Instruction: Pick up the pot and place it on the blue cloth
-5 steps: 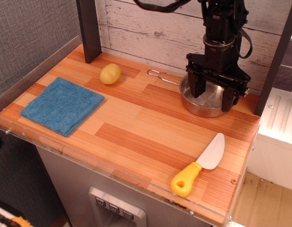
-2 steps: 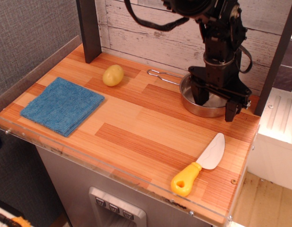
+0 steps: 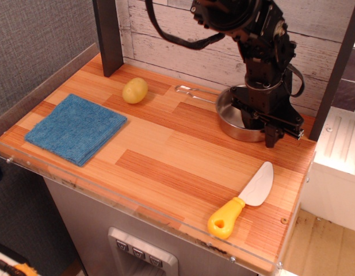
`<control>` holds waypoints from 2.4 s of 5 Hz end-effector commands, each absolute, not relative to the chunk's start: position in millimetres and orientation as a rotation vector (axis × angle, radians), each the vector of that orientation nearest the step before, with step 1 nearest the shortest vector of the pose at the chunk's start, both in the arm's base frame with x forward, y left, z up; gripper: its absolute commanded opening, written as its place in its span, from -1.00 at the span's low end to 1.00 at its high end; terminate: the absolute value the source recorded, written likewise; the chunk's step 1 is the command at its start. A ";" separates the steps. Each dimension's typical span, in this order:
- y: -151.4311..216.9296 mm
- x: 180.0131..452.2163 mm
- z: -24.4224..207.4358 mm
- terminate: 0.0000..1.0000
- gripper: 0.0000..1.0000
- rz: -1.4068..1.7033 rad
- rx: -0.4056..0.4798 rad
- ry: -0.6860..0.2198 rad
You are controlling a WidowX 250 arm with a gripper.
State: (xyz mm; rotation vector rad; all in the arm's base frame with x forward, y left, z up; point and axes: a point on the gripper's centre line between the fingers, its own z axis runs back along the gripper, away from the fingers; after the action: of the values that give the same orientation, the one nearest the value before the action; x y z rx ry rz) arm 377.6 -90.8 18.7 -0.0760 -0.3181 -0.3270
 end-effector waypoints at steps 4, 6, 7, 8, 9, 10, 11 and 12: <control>-31.5 352.5 133.0 -1.00 -1.00 -0.647 -0.203 -0.405; 57.8 312.1 166.1 -1.00 -1.00 -0.620 -0.253 -0.273; 92.0 289.6 156.6 -1.00 -1.00 -0.609 -0.234 -0.206; 112.8 273.9 132.1 -1.00 -1.00 -0.581 -0.176 -0.158; 137.4 264.2 108.7 -1.00 -1.00 -0.593 -0.178 -0.139; 144.6 265.3 92.4 -1.00 -1.00 -0.602 -0.157 -0.113; 147.8 265.4 84.7 -1.00 -1.00 -0.611 -0.154 -0.080; 145.9 265.5 76.2 -1.00 -1.00 -0.616 -0.167 -0.054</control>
State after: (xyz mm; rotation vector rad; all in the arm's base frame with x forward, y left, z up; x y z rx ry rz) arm 260.4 142.5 60.8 -0.1994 -0.0281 -0.6076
